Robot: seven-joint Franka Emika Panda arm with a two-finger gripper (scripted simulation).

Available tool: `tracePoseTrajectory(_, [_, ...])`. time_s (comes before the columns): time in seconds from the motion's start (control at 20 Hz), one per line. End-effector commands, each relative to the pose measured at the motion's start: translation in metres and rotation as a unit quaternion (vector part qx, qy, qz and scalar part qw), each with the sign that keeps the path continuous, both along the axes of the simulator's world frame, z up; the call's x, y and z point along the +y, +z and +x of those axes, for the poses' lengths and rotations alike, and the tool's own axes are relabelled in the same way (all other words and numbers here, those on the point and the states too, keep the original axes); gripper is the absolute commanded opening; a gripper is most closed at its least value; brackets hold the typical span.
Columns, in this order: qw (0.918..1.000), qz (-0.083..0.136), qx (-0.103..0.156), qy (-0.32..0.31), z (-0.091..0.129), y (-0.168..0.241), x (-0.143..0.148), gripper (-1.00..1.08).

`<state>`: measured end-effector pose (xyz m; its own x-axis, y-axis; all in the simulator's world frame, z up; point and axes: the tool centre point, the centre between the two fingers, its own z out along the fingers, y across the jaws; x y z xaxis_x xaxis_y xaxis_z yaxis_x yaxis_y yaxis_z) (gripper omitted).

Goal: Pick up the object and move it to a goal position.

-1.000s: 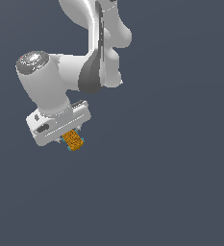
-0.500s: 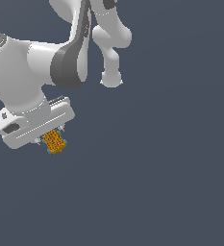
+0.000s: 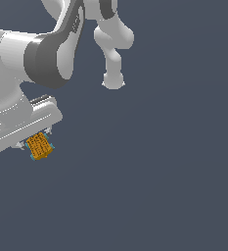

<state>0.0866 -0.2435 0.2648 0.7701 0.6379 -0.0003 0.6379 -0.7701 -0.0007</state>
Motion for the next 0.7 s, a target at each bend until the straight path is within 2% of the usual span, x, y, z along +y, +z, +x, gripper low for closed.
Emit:
tracePoseTrajectory(0.0, [1.0000, 0.000, 0.000, 0.000, 0.0038, 0.0050, -0.0048, -1.00])
tracePoseTrajectory(0.65, [1.0000, 0.000, 0.000, 0.000, 0.0110, 0.0127, -0.0136, -1.00])
